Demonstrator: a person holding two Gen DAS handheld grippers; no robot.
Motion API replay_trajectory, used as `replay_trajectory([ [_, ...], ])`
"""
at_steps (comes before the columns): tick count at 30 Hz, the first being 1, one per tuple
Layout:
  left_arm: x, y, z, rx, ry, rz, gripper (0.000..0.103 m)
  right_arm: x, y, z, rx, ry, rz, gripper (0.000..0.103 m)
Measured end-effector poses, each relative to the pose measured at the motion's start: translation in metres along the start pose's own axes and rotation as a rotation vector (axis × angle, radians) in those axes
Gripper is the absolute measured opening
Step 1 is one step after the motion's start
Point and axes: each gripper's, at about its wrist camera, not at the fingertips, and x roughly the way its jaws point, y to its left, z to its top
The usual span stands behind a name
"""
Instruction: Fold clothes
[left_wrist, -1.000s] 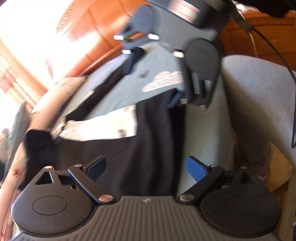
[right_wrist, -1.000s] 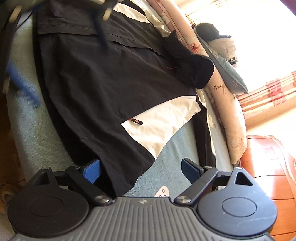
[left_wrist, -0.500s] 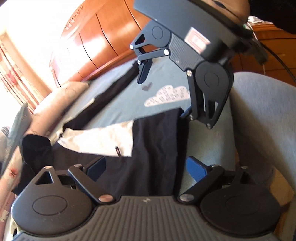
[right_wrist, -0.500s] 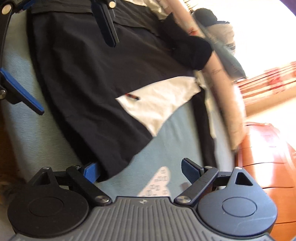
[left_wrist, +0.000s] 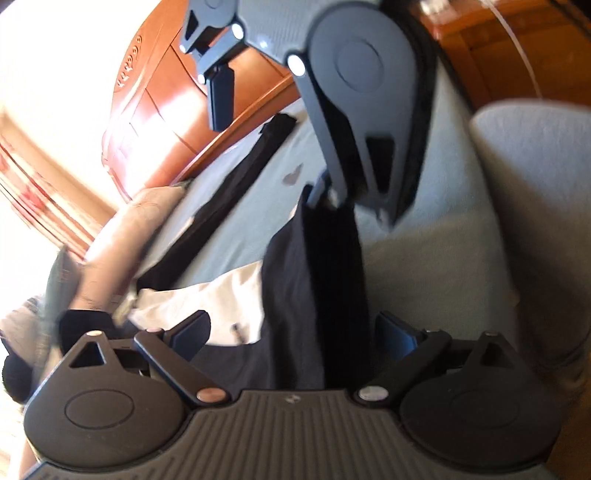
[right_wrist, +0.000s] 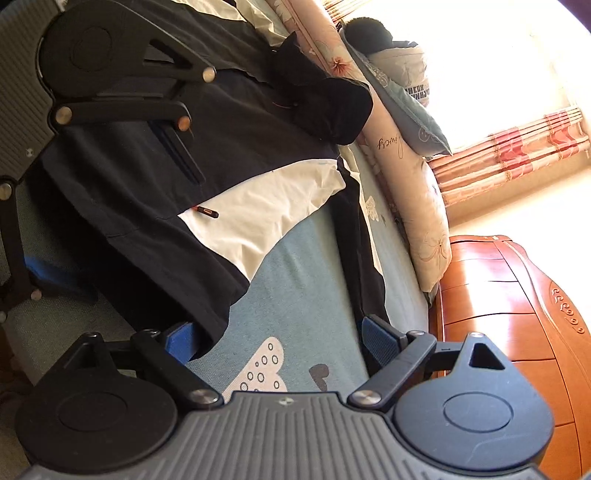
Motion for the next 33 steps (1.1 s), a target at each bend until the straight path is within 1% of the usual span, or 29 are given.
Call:
replay_trajectory([
  [2, -0.003, -0.002, -0.007, 0.038, 0.019, 0.041, 0.096, 0.0, -0.003, 0.0, 0.005, 0.0, 0.002, 0.093],
  [4, -0.009, -0.003, -0.014, 0.05, 0.039, 0.067, 0.096, -0.002, -0.004, -0.001, 0.005, 0.0, 0.007, 0.093],
  [6, -0.015, -0.003, -0.022, 0.046, 0.05, 0.091, 0.096, -0.003, -0.005, -0.001, 0.004, 0.0, 0.02, 0.093],
  [8, -0.02, -0.002, -0.028, 0.034, 0.061, 0.115, 0.096, -0.008, -0.005, -0.001, -0.001, -0.004, 0.057, 0.093],
  [11, -0.025, 0.002, -0.03, 0.019, 0.047, 0.139, 0.096, -0.027, -0.001, 0.001, -0.043, -0.083, 0.153, 0.093],
  [14, -0.026, 0.014, -0.027, -0.034, 0.031, 0.148, 0.097, -0.044, 0.01, 0.01, -0.093, -0.172, 0.224, 0.094],
  [16, -0.027, 0.023, -0.026, -0.068, 0.021, 0.158, 0.097, -0.046, 0.024, 0.019, -0.15, -0.206, 0.243, 0.094],
  [19, -0.03, 0.034, -0.029, -0.109, 0.009, 0.154, 0.097, -0.031, 0.048, 0.034, -0.243, -0.23, 0.232, 0.092],
  [21, -0.034, 0.041, -0.032, -0.124, -0.002, 0.151, 0.097, -0.021, 0.063, 0.044, -0.304, -0.245, 0.223, 0.085],
  [22, -0.036, 0.044, -0.033, -0.138, -0.002, 0.148, 0.097, -0.016, 0.07, 0.049, -0.334, -0.253, 0.218, 0.073],
  [23, -0.038, 0.047, -0.033, -0.155, -0.005, 0.146, 0.097, -0.011, 0.075, 0.054, -0.349, -0.254, 0.223, 0.047],
  [24, -0.041, 0.048, -0.034, -0.169, -0.006, 0.138, 0.097, -0.008, 0.077, 0.058, -0.357, -0.252, 0.231, 0.028],
  [25, -0.045, 0.049, -0.035, -0.181, -0.005, 0.126, 0.097, -0.004, 0.079, 0.062, -0.363, -0.243, 0.216, 0.007],
  [28, -0.06, 0.038, -0.041, -0.174, -0.018, 0.1, 0.097, -0.011, 0.071, 0.066, -0.337, -0.257, 0.197, 0.006],
  [31, -0.063, 0.019, -0.05, -0.094, 0.021, 0.097, 0.097, -0.021, 0.056, 0.069, -0.285, -0.264, 0.186, 0.006],
  [32, -0.063, 0.015, -0.053, -0.064, 0.045, 0.113, 0.097, -0.023, 0.052, 0.07, -0.272, -0.265, 0.175, 0.006],
  [33, -0.062, 0.011, -0.057, -0.034, 0.073, 0.137, 0.09, -0.025, 0.048, 0.071, -0.259, -0.266, 0.166, 0.006],
])
